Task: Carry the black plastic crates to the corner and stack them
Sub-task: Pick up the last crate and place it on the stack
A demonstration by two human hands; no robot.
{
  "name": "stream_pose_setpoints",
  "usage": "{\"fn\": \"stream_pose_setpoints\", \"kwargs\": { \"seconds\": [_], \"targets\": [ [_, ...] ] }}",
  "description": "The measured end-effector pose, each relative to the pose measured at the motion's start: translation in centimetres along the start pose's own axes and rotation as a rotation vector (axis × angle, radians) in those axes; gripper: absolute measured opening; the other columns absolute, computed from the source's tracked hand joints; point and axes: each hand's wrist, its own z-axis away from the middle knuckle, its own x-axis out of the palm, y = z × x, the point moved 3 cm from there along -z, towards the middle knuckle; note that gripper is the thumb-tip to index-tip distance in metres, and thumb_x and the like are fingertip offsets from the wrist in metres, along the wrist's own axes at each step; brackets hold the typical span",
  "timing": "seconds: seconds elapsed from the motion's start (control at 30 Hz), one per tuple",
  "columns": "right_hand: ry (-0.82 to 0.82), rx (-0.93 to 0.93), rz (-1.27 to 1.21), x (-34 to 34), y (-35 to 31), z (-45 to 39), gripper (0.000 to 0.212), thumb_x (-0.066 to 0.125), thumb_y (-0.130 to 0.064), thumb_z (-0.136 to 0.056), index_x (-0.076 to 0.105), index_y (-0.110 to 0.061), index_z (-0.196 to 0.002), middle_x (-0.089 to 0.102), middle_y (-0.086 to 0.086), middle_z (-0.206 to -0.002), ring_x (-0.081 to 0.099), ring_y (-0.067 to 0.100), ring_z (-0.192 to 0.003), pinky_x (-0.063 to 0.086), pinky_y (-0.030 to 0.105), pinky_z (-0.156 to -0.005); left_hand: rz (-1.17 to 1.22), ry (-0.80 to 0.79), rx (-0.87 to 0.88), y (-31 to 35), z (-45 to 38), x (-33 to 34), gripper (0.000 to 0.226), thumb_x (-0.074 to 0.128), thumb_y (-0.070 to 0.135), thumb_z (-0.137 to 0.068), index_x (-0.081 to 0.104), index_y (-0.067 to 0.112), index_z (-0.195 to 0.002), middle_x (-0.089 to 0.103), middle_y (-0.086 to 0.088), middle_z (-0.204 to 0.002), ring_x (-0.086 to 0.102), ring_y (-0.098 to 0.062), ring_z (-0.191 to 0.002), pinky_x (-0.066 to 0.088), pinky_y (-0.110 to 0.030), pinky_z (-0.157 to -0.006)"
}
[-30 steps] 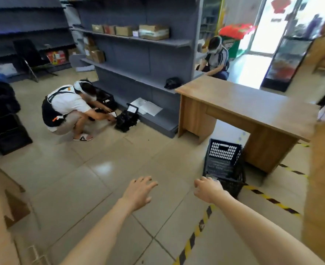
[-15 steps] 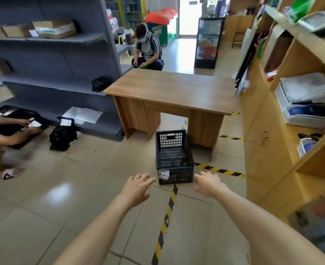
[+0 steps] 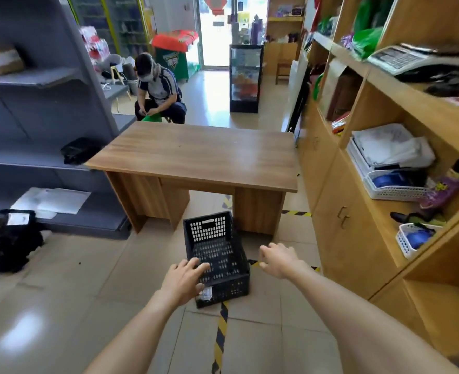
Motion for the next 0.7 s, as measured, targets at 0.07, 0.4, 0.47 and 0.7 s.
{"fn": "stream_pose_setpoints", "kwargs": {
  "seconds": [0.07, 0.4, 0.47, 0.7],
  "targets": [
    [0.039, 0.004, -0.042, -1.3, 0.2, -2.0, 0.031, 0.045, -0.039, -0.097, 0.052, -0.024, -0.122, 0.055, 0.005, -0.124, 0.052, 0.027, -0.114, 0.042, 0.043, -0.094, 0.009, -0.009, 0.004, -0.8, -2.8, -0.5, 0.056, 0.050, 0.044, -0.094, 0.031, 0.035, -0.146, 0.038, 0.001, -0.147, 0.043, -0.023, -0.130, 0.038, -0.036, -0.102],
    [-0.094, 0.045, -0.041, -2.3, 7.5, -12.8, 0.027, 0.047, -0.037, -0.097, 0.057, -0.024, -0.118, 0.057, 0.005, -0.122, 0.052, 0.025, -0.113, 0.041, 0.039, -0.095, -0.023, -0.062, 0.058, -0.3, -15.5, -1.4, 0.051, 0.045, 0.045, -0.096, 0.034, 0.035, -0.144, 0.041, 0.001, -0.145, 0.044, -0.024, -0.128, 0.037, -0.038, -0.102],
    [-0.111, 0.025, -0.018, -3.3, 9.5, -15.8, 0.026, 0.047, -0.038, -0.097, 0.058, -0.023, -0.115, 0.058, 0.004, -0.121, 0.052, 0.026, -0.112, 0.041, 0.041, -0.094, -0.017, -0.063, 0.020, -0.6, -18.4, -1.7, 0.050, 0.044, 0.046, -0.096, 0.034, 0.036, -0.144, 0.041, 0.001, -0.145, 0.044, -0.024, -0.128, 0.037, -0.039, -0.102],
    [-0.140, -0.116, 0.057, -9.1, 13.3, -26.0, 0.027, 0.044, -0.038, -0.097, 0.060, -0.020, -0.110, 0.062, 0.004, -0.116, 0.057, 0.028, -0.107, 0.047, 0.041, -0.087, 0.063, -0.072, -0.182, -1.2, -25.4, -3.5, 0.050, 0.036, 0.051, -0.098, 0.035, 0.035, -0.145, 0.043, 0.003, -0.143, 0.045, -0.021, -0.129, 0.037, -0.037, -0.103]
  ]
}}
